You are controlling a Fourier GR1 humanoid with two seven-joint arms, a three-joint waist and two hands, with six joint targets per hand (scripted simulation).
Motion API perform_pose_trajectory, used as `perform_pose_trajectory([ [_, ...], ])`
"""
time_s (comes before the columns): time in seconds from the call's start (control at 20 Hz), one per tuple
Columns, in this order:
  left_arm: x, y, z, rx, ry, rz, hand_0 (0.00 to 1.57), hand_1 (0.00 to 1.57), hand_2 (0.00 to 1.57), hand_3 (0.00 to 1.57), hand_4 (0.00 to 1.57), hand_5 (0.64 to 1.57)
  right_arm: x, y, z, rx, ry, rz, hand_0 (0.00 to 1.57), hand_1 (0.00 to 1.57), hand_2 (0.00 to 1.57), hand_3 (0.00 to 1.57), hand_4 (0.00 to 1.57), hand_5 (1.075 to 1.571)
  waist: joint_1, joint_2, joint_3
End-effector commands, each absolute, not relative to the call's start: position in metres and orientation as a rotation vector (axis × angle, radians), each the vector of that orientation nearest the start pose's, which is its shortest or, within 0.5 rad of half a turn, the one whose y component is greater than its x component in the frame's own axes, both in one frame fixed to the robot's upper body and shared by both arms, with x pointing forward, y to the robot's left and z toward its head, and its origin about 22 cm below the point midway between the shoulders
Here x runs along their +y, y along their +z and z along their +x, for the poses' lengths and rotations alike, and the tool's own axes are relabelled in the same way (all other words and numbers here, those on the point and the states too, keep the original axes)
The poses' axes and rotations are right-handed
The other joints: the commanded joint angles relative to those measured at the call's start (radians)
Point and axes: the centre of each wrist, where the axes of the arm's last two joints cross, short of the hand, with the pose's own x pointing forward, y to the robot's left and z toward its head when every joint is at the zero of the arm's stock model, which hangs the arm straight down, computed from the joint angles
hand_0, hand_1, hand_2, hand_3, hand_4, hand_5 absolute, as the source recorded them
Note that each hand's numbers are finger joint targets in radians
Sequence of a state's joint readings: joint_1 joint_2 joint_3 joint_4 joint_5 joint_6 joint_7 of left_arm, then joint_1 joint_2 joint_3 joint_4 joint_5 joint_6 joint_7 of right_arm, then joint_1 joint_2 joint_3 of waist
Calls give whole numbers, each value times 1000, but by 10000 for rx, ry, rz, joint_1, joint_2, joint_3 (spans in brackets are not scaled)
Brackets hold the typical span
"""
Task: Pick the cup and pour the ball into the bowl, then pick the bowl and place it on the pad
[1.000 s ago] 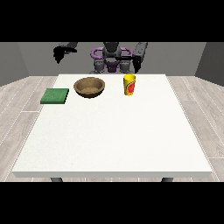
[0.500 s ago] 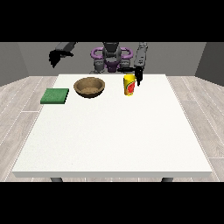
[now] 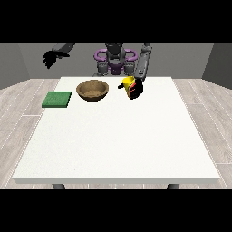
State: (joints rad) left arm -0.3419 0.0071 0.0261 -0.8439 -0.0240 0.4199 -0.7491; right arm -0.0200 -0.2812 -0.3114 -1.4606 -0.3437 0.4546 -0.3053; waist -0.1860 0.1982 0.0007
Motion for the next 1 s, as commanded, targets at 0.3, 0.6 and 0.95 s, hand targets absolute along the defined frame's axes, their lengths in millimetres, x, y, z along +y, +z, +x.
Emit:
perform_pose_trajectory([
  [0.3,203,-98,301,-17804,-2616,5696,1302,1302,1571,1571,1231,1548,-407,0,217,-17936,-549,1393,0,0,0,0,363,1570,325,-1287,2],
  [0.6,171,-59,347,-17248,-4848,7975,1321,1321,1571,1571,1223,1552,-397,31,250,-17129,-30,1271,0,0,0,0,515,1571,157,-2171,6],
  [0.95,197,-44,377,-15630,-9912,11833,1169,1169,1571,1354,1060,1569,-401,20,256,-16090,-290,763,0,0,0,0,618,1565,639,-2922,71],
])
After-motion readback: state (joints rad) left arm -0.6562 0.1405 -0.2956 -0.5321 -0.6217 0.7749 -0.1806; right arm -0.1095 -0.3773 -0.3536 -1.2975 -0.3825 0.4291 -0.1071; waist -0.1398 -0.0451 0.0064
